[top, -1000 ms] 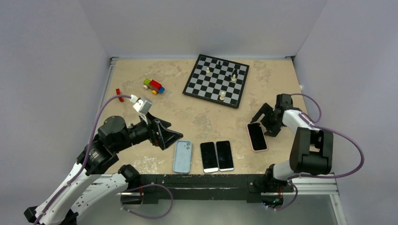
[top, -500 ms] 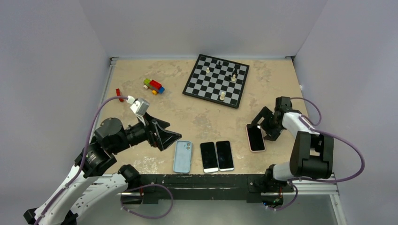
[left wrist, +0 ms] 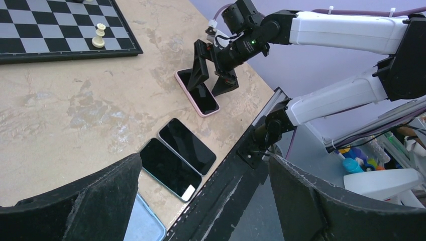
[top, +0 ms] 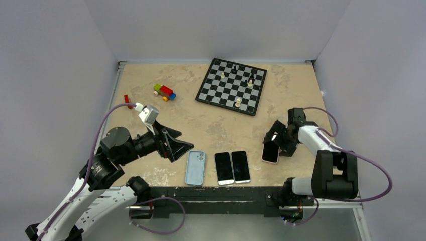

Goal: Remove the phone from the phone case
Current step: Move the phone to the center of the board, then pick up the phone at the center of the board.

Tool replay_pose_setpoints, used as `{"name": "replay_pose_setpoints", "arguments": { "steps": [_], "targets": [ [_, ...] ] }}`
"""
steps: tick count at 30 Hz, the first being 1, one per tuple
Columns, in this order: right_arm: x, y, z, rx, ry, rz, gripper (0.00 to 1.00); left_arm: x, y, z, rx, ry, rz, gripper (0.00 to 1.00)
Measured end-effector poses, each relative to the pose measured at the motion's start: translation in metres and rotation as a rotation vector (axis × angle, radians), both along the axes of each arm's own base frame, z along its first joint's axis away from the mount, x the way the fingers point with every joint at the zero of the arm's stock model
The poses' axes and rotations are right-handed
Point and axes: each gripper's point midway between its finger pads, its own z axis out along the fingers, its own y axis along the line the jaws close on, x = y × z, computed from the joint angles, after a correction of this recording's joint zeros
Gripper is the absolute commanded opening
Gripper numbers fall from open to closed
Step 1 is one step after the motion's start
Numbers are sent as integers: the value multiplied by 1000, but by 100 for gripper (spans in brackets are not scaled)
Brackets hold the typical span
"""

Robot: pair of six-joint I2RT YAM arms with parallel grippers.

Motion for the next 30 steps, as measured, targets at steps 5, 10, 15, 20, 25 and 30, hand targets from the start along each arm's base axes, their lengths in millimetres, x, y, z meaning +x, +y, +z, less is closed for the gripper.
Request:
{"name": "replay_pose_setpoints", "arguments": {
  "steps": [5, 10, 15, 20, 25, 30],
  "targets": [
    [-3, 9, -3, -36, 46, 65, 94, 0, 0, 0, -1, 5, 1, 100],
    [-4, 8, -7, -77, 106, 94, 89, 0, 0, 0, -3, 8, 1, 100],
    [-5, 7, -10, -108, 161, 117, 82, -1, 0, 0, -6, 6, 2, 100],
    [-5, 7, -13, -133, 224, 159, 77, -3, 4, 3, -20, -6, 10, 100],
    [-6, 8, -15, -157, 279, 208, 78, -4, 7, 5, -31, -13, 22, 100],
    [-5, 8, -15, -195, 289, 271, 63, -3, 9, 6, -33, -17, 34, 100]
  ]
}}
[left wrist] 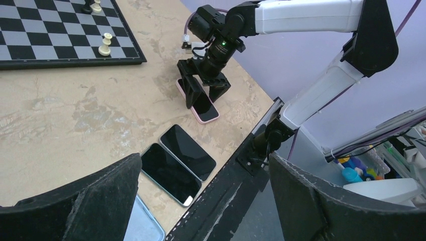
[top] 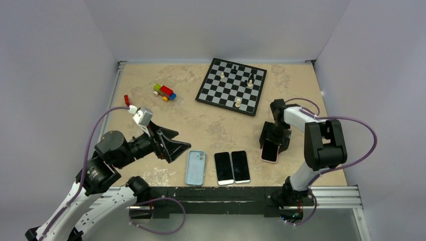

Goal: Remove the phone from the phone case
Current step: Pick up the phone at the center of the board.

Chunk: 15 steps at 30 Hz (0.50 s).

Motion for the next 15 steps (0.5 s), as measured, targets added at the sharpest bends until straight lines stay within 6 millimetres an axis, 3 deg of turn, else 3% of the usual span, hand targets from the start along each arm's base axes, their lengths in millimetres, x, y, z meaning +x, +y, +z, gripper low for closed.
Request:
{"name": "replay_pose_setpoints", "arguments": {
  "steps": [7, 15],
  "targets": [
    [1, 1, 1, 2, -36, 37, 0, 7, -3, -5, 20, 22, 12, 100],
    [7, 5, 10, 40, -218, 41, 0, 40, -22, -6, 92, 138, 46, 100]
  ]
}}
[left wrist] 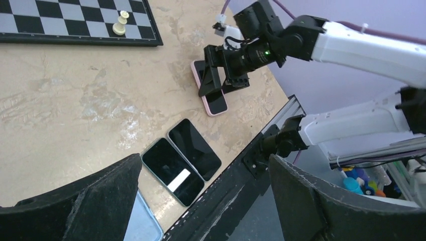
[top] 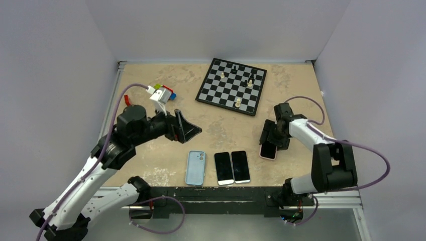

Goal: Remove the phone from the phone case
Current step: Pick up the phone at the center of the board.

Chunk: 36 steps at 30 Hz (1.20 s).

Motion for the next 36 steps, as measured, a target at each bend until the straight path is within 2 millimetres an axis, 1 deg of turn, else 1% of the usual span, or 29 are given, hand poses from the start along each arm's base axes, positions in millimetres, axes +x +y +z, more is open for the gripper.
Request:
{"name": "replay_pose_setpoints", "arguments": {
  "steps": [2, 4, 6, 8, 10, 12, 14, 16, 19, 20, 21, 23, 26, 28, 31, 32, 36],
  "targets": [
    [8, 4, 8, 26, -76, 4, 0, 12, -6, 1, 3, 42, 5, 100],
    [18, 8, 21, 53, -178, 12, 0, 28, -16, 2, -10, 106, -5, 100],
    [26, 11, 38, 73, -282, 23, 0, 40, -17, 0, -17, 143, 10, 99],
    [34, 15, 55, 99, -378, 35, 0, 51, -24, 1, -29, 185, 8, 97],
    [41, 22, 74, 140, -478, 55, 0, 61, -34, 8, -53, 197, -11, 92],
    [48, 32, 90, 188, -566, 81, 0, 70, -43, 14, -74, 193, -29, 90],
    [54, 50, 105, 261, -647, 116, 0, 79, -51, 13, -81, 189, -44, 89],
    [54, 70, 112, 327, -680, 149, 0, 84, -55, 6, -67, 192, -48, 90],
    [50, 110, 121, 437, -705, 216, 0, 90, -53, -7, -29, 177, -41, 91],
    [47, 127, 125, 474, -712, 245, 0, 91, -52, -11, -15, 169, -34, 91],
    [43, 142, 128, 510, -715, 273, 0, 93, -50, -13, -1, 159, -25, 91],
    [35, 171, 133, 570, -718, 324, 0, 96, -43, -19, 31, 143, 7, 86],
    [26, 200, 136, 625, -705, 366, 0, 102, -35, -27, 68, 128, 54, 79],
    [26, 212, 139, 643, -699, 374, 0, 105, -32, -31, 85, 128, 79, 75],
    [33, 228, 153, 663, -715, 376, 0, 107, -29, -40, 101, 140, 100, 73],
    [35, 233, 159, 672, -725, 377, 0, 107, -28, -44, 105, 146, 102, 74],
    [40, 248, 184, 713, -776, 379, 0, 109, -29, -54, 122, 169, 108, 80]
  ]
}}
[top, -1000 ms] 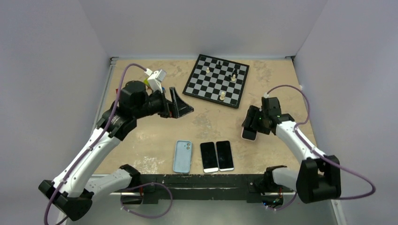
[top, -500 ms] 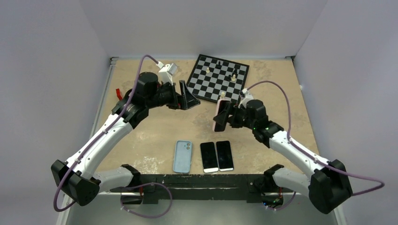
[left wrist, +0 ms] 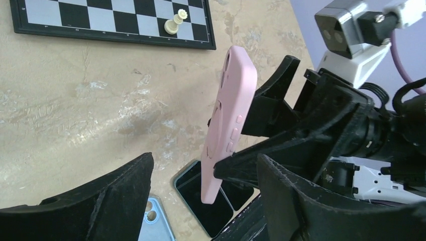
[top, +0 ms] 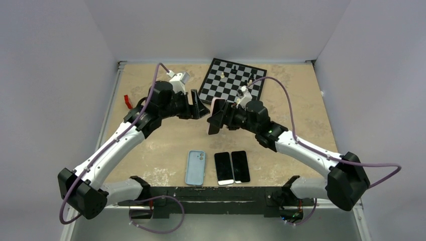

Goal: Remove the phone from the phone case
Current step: Pick up the phone at the center of the board.

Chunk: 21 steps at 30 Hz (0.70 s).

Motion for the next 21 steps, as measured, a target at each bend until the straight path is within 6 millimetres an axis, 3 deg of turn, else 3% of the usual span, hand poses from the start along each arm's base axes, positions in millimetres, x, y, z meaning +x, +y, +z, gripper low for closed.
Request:
{"name": "replay_pose_setpoints", "arguments": {
  "steps": [4, 7, 16, 19, 21],
  "targets": [
    [-2, 10, 9, 24, -13, 15, 0, 3, -3, -8, 4, 13, -5, 81],
    [-5, 17, 8, 23, -7, 30, 0, 5, -6, -13, 6, 26, -14, 77],
    [-22, 36, 18, 20, -28, 64, 0, 5, -11, -20, 14, 42, -27, 53],
    [-23, 39, 19, 9, -32, 53, 0, 3, -15, -20, 12, 39, -38, 42],
    [-23, 42, 21, 3, -37, 41, 0, 3, -18, -21, 11, 37, -46, 30]
  ]
}}
